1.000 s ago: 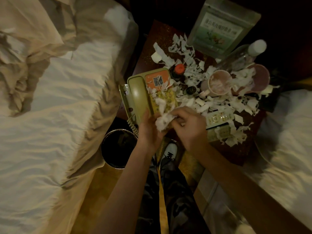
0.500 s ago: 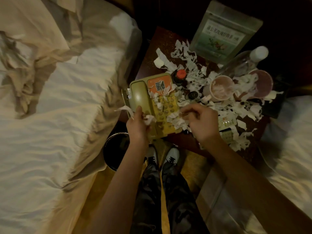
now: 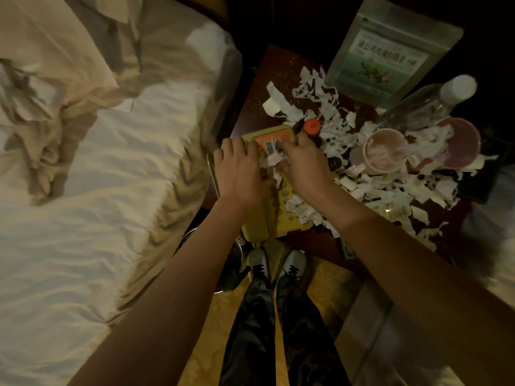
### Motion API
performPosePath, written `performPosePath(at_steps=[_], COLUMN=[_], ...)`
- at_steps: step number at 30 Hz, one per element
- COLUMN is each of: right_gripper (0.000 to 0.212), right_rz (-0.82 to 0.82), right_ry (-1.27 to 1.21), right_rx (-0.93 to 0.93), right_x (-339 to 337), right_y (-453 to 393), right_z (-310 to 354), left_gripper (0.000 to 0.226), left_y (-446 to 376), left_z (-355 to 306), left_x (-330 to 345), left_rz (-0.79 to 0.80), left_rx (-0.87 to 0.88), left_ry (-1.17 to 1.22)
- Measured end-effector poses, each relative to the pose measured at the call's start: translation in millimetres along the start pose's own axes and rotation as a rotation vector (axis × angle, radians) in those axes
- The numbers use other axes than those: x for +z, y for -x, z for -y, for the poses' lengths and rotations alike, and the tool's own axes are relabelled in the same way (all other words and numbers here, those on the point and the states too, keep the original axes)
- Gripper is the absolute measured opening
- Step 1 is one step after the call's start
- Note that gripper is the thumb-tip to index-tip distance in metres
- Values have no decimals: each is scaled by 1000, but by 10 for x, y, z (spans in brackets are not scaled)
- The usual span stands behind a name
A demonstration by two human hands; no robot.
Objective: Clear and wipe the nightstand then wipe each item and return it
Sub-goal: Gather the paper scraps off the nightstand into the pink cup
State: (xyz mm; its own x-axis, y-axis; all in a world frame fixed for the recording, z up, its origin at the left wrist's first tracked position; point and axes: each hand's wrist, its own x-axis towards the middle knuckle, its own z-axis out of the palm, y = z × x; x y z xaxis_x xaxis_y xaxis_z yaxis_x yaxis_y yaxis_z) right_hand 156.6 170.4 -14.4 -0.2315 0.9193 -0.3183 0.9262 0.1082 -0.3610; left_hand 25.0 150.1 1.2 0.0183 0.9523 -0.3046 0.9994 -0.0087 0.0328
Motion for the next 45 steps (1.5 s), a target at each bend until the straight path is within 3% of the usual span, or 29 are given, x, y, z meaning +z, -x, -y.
performPosePath(at_steps=[4,9,12,15,19,23,26,29,31,37,42,45], right_gripper=[25,4,14,18,32,25,21,54,63,29,20,19], right_rz=[-34,-167,-175,-214,-273,-306,-341,-195,-84,-137,-277,-391], right_ry=[-82,-461,-740,-899,-841,-765,-638,-501,-402,-448,-599,-594], right_rx=[-54,60,247,327,338,400,333,321,308,336,442,505], right_x=[71,-1,-29,-28,-36,94,194,313,400,475,366,341], right_y=[39,351,607,875,1104,1176,1136,1055,1022,1006,1121,1284], right_z=[-39,-113,-176,-263,-307,-331,-320,-335,-356,-429,-566,-752], left_gripper=[56,35,34,31,19,27,36,16,19,21,36,59], left_y=[-69,-60,-29,57,244,456,587,649,648,607,599,571], left_z=[-28,-44,-48,-57,-96,-167,-221,-301,-346,-450,-583,-618], left_x=[19,2,12,41,21,5,7,44,109,241,200,203], left_rz=[26,34,17,-74,-80,-147,-108,-5,62,182,163,234], left_rx=[-1,-7,53,77,-125,-251,-242,-229,-241,-183,-168,-259], left_ry=[1,31,39,269,787,1016,1012,931,898,742,769,845])
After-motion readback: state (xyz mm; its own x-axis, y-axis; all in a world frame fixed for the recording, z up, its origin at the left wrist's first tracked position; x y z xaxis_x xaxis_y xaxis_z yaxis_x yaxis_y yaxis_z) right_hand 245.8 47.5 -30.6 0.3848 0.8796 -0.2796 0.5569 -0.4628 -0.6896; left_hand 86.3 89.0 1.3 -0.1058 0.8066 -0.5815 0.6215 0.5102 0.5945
